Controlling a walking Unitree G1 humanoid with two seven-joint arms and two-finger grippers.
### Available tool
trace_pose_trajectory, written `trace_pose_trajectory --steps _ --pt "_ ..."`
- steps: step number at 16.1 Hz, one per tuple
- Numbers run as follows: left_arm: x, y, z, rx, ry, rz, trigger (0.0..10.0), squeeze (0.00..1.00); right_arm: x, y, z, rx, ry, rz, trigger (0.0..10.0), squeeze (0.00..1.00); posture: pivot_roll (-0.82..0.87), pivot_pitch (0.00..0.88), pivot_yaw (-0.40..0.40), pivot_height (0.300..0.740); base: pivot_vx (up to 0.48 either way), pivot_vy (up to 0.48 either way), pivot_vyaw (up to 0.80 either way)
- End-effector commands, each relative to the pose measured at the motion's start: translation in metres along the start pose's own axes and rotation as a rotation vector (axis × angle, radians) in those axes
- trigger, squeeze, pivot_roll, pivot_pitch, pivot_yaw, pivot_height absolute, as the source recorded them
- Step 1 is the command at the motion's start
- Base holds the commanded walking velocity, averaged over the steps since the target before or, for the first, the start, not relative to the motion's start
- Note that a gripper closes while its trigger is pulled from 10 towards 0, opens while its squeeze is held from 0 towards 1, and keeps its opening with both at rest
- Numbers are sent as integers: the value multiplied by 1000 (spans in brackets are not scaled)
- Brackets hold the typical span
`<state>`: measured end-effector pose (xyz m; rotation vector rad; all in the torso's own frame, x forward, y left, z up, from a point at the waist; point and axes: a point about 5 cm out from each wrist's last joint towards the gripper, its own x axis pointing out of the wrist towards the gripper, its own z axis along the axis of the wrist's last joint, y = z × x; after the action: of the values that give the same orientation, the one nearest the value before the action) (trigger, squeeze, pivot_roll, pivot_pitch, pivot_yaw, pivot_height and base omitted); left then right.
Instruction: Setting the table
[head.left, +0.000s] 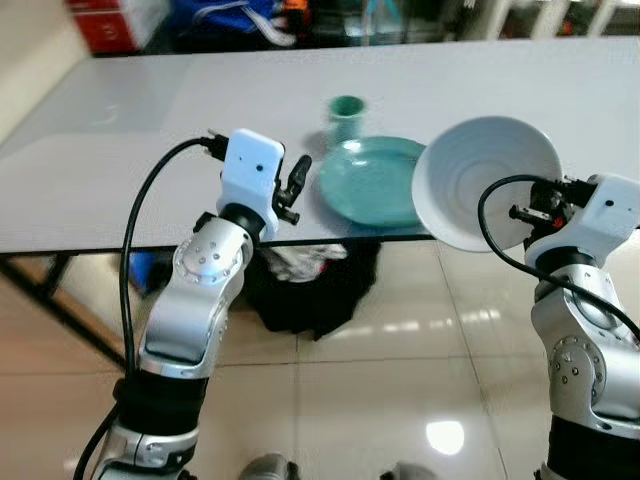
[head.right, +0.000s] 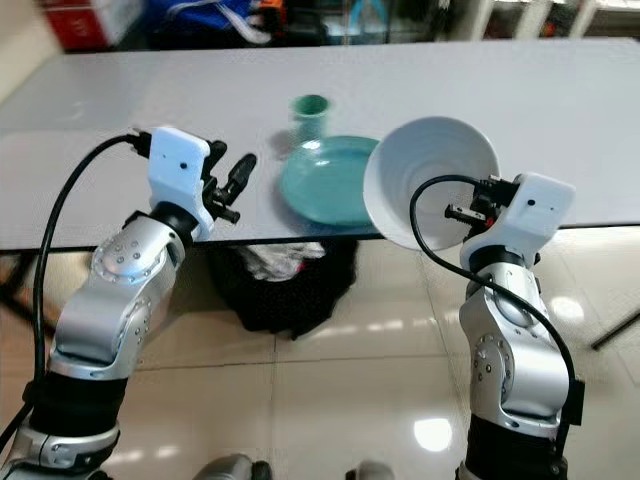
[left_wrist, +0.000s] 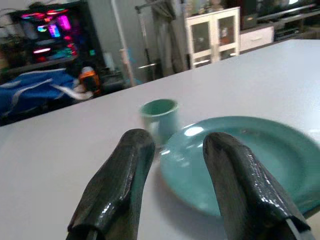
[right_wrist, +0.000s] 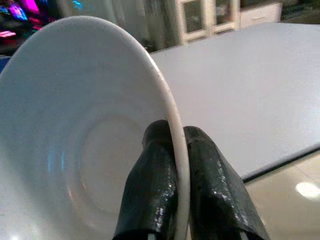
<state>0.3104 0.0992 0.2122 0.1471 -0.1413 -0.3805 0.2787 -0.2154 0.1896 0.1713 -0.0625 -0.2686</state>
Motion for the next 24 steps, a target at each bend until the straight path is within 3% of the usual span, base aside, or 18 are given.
trace_pose_trajectory --steps 1,10,19,24 --pt "0 0 5 11 -18 -10 10000 0 0 1 8 10 -34 11 10000 0 -38 78 24 740 315 0 0" --pt "-2 5 5 28 -16 7 10000 0 4 26 8 74 -14 156 10000 0 -23 64 8 740 306 0 0" --pt "-3 2 6 25 -16 -9 10000 0 8 22 8 73 -16 116 10000 0 -23 77 10 740 292 0 0" --pt "-14 -3 1 10 6 -18 10000 0 8 19 8 59 -6 118 10000 0 -25 127 -1 740 308 0 0"
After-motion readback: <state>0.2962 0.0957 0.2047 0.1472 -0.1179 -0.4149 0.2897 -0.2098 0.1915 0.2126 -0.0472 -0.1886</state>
